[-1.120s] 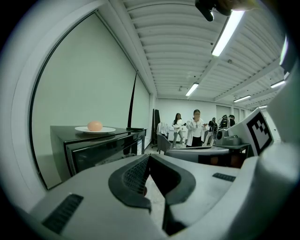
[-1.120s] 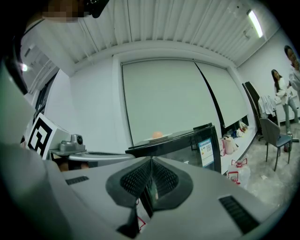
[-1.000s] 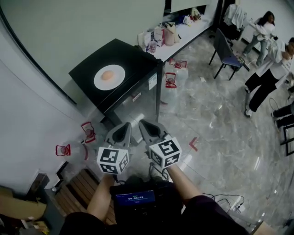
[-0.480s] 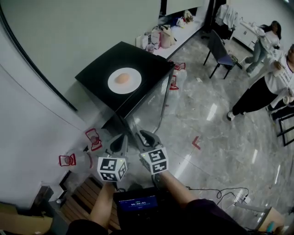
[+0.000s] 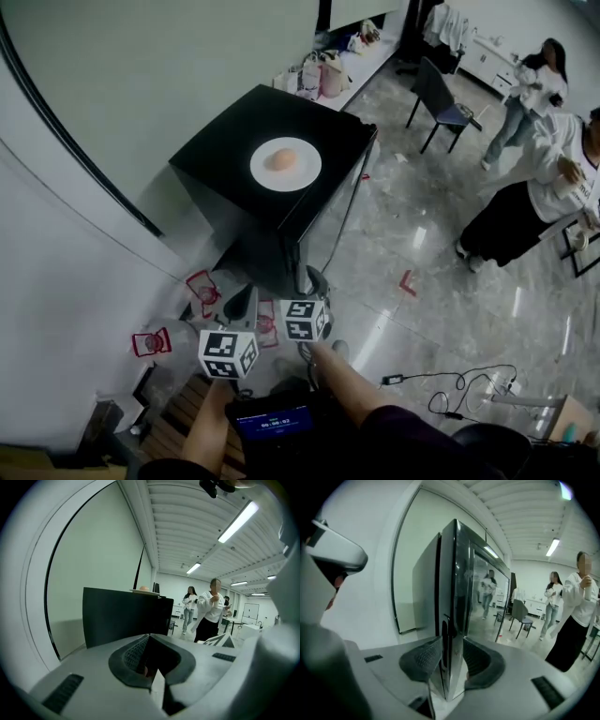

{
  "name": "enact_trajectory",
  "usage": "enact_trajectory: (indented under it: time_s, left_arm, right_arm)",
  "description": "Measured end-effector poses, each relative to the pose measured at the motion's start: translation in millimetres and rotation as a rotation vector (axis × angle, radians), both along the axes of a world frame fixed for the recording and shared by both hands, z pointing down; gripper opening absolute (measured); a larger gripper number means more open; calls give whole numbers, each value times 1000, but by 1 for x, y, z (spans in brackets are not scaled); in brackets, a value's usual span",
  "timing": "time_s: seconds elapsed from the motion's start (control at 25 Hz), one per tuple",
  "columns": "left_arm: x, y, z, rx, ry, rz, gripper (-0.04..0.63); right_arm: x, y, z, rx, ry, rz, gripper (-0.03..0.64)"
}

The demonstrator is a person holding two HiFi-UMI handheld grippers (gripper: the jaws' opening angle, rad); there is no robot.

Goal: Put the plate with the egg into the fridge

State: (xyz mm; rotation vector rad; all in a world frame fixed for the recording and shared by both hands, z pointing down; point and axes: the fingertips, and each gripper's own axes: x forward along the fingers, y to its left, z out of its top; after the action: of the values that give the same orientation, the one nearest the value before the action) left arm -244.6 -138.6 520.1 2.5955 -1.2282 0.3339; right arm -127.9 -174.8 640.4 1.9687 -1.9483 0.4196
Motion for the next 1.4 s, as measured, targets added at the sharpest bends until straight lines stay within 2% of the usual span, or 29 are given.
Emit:
enact_trajectory:
  time_s: [0.16, 0.52, 0.84, 1.4]
  left_arm:
    - [0, -6, 15, -28, 7, 32, 8]
    - [19, -28, 46, -82, -10, 104, 9]
    - [27, -30, 47, -82, -10, 133, 8]
    - [32, -29, 49, -72, -30, 182, 8]
  right_arm:
    - [6, -11, 10, -17, -25, 62, 123]
    - [5, -12, 11, -4, 22, 67, 118]
    - [7, -9, 13, -2, -10, 129, 97]
    - [6, -5, 15, -10, -53, 96, 81]
